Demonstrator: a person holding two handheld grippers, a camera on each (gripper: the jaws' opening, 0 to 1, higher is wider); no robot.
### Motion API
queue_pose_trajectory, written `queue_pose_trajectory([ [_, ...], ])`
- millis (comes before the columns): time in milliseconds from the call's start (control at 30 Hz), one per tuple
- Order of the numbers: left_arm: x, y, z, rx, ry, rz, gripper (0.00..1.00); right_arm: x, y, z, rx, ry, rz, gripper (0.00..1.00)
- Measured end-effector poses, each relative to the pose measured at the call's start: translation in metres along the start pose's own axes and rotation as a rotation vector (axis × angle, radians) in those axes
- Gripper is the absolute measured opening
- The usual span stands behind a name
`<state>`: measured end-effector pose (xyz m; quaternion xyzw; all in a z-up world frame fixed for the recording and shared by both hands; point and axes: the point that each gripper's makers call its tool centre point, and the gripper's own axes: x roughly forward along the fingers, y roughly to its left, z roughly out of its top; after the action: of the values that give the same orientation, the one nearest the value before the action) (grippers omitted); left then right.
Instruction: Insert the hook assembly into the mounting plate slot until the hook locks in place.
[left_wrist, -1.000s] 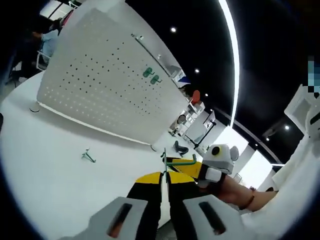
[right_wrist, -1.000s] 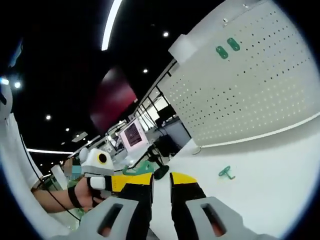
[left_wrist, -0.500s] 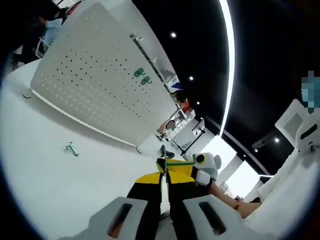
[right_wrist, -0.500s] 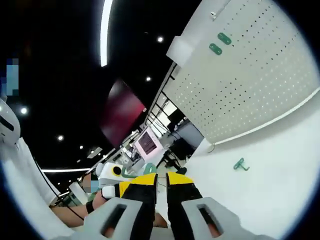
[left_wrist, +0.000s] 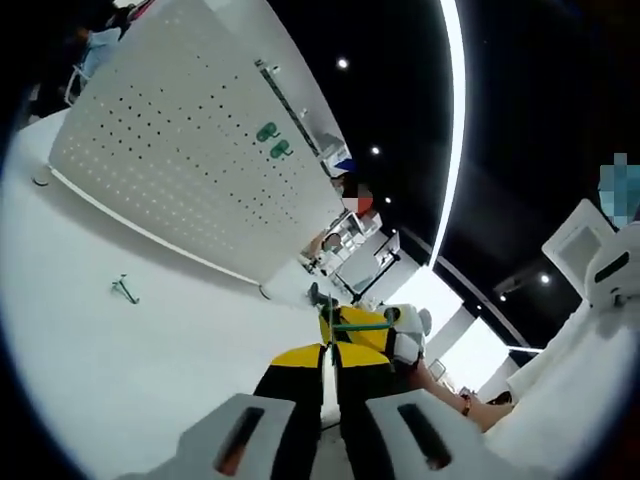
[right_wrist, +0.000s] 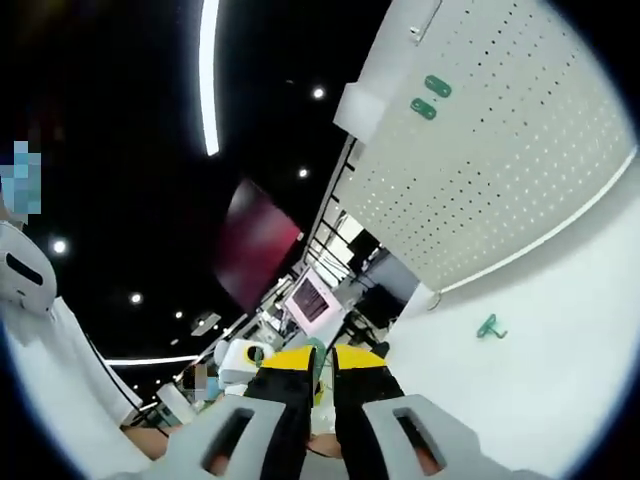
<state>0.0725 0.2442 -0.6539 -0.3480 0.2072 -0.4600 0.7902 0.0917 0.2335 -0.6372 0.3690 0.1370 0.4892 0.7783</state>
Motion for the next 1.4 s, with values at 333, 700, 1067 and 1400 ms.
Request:
queue_pose_trajectory([
  [333, 0.005, -0.009, -0.003, -0.033, 0.024, -0.049, 0.04, -0.006, 0.005, 0.003, 0.131, -0.039, 0.056, 0.03],
  [700, 0.006, -0.019, -0.005, -0.118, 0.026, -0.141, 0.04, -0.01, 0.008, 0.002, 0.148, -0.054, 0.067, 0.12],
  [1067, 0.006, -0.022, -0.014, -0.126, 0.052, -0.152, 0.04, -0.01, 0.014, -0.002, 0.185, -0.036, 0.09, 0.04],
  [1400, 0.007, -0.015, -0.012, -0.102, 0.02, -0.125, 0.06, -0.01, 0.008, 0.0, 0.233, -0.048, 0.042, 0.02],
])
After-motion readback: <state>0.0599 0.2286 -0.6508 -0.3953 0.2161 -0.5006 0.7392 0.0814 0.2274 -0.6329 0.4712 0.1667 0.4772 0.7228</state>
